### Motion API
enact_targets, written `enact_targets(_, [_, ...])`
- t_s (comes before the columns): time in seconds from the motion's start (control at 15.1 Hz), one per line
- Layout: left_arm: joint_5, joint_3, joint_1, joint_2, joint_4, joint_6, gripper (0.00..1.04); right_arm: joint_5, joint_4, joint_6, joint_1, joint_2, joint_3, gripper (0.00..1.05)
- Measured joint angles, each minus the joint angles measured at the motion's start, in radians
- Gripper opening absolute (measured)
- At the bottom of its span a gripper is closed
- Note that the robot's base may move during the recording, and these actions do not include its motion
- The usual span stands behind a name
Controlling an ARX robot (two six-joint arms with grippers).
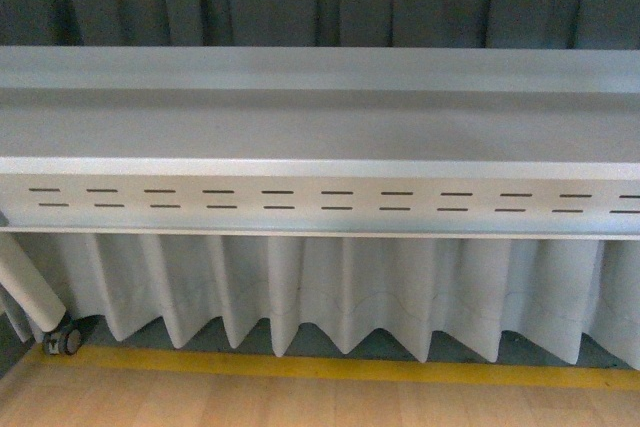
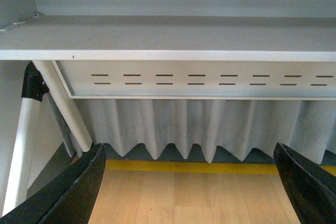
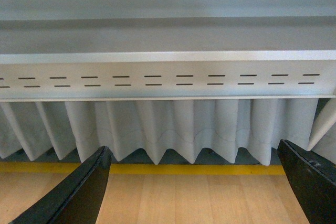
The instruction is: Wind up and store yellow beetle toy
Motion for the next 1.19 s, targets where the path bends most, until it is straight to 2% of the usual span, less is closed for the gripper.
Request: enact_targets(1.19, [0.000,0.000,0.000,0.000,0.000,0.000,0.98,0.000,0.001,0.001,0.000,0.000,0.000,0.98])
